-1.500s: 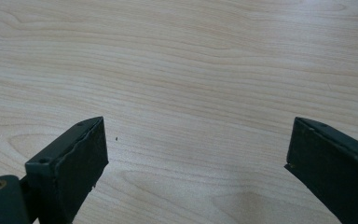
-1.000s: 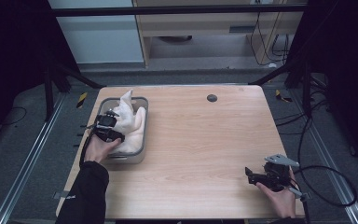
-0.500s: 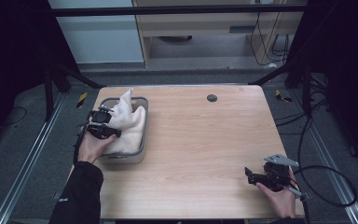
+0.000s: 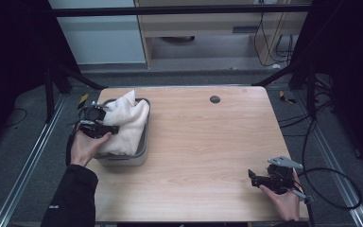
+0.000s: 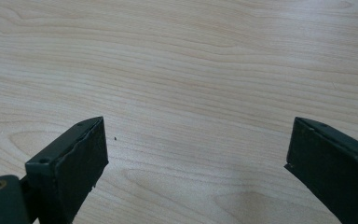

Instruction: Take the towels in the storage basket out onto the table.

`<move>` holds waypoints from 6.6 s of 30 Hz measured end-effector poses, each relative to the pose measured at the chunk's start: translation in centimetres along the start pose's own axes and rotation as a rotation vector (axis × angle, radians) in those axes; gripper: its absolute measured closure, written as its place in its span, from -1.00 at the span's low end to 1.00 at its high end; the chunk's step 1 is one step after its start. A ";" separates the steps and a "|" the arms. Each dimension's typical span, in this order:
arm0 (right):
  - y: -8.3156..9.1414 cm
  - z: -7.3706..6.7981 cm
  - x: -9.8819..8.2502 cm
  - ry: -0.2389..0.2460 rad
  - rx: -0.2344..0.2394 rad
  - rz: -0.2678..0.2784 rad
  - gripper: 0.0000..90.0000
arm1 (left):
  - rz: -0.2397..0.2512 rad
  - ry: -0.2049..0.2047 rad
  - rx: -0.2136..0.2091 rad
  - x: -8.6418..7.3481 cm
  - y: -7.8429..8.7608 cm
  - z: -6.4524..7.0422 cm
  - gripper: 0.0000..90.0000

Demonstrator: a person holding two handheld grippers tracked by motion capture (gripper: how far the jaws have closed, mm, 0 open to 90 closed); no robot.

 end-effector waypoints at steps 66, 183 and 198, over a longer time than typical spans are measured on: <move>0.1 0.0 0.0 0.012 0.004 0.003 -0.89 | 0.237 -0.290 -0.144 6.4 10.6 9.4 0.32; -0.1 1.4 -0.2 0.042 -0.021 0.012 -0.89 | -0.044 -0.630 -0.410 1.8 -8.4 26.0 -0.24; -0.1 1.4 -0.2 0.037 -0.019 0.007 -0.89 | 0.006 -0.601 -0.405 1.5 -7.8 25.7 -0.56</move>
Point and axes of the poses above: each handheld gripper's, and its own axes: y roughly backward along the jaws, x roughly out of its top, z roughly to its right, the point moved 8 cm from there along -y, roughly forward along the jaws, and after that the axes turned 11 degrees about -y, right-handed, at the moved point
